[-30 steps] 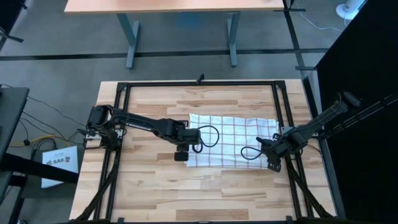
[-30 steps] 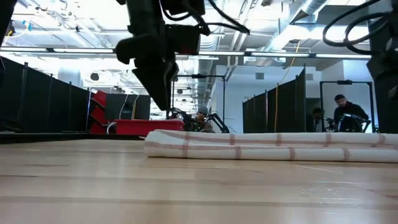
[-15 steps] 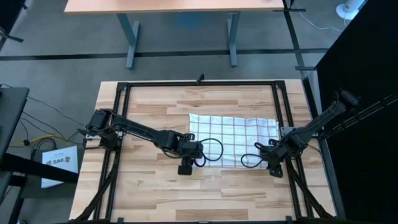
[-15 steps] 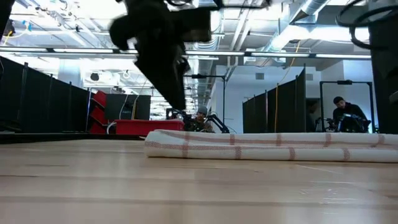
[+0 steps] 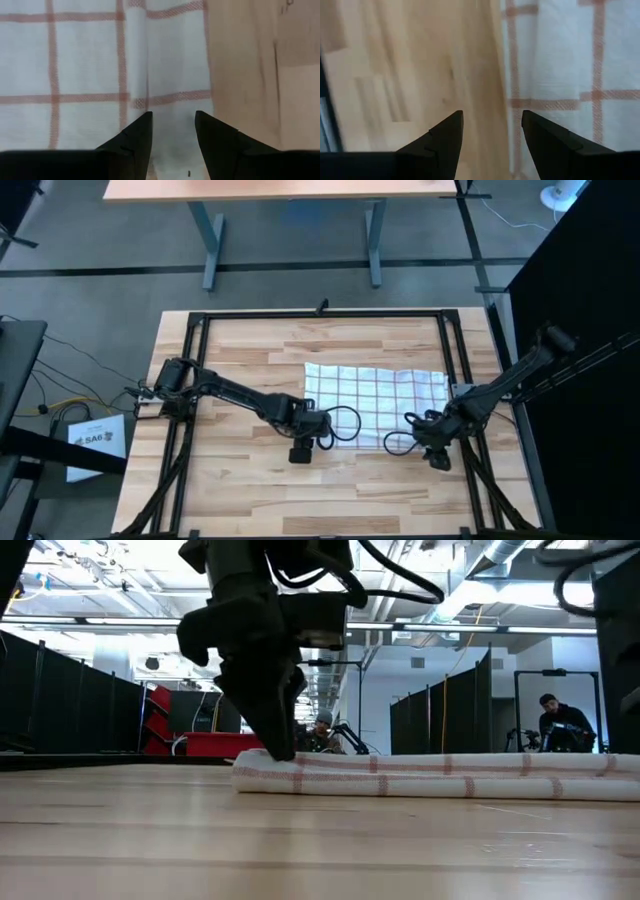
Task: Roll towel
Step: Roll the towel
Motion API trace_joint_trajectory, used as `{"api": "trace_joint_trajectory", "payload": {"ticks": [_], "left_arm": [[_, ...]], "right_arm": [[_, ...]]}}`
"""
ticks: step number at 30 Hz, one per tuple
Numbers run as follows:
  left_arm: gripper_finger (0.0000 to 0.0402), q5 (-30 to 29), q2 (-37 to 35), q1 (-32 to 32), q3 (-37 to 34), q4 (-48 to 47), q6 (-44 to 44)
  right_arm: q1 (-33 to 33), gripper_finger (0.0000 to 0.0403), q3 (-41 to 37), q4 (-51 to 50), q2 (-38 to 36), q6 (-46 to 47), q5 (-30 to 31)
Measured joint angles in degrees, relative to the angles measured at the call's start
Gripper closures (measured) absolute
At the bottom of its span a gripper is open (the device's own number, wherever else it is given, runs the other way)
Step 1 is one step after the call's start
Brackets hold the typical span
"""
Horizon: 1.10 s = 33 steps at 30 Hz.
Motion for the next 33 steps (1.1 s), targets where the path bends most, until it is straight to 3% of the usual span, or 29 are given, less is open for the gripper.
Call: {"api": "trace_joint_trajectory", "payload": {"ticks": [8, 16, 23, 27, 33], "left_arm": [[0.0267, -0.25, -0.01, 0.18, 0.00, 1.17, 0.95], [0.0267, -0.13, -0.01, 0.01, 0.00, 1.08, 0.78], [0.0267, 0.00, -0.01, 0.02, 0.00, 1.17, 0.80], [0.0267, -0.01, -0.01, 0.02, 0.00, 1.19, 0.72], [0.0267, -0.22, -0.06, -1.88, 2.41, -2.03, 0.84]], "right_arm": [[-2.12, 0.0212, 0.00, -2.43, 4.58, -2.80, 0.24], [-5.81, 0.0212, 0.17, -8.06, 0.22, -3.11, 0.65], [-8.90, 0.0212, 1.20, -17.72, -4.44, -5.00, 9.41], [-11.56, 0.0212, 1.50, -18.36, -5.14, -5.93, 10.39], [-4.67, 0.0212, 7.25, -16.29, -7.19, -5.53, 5.93]]}}
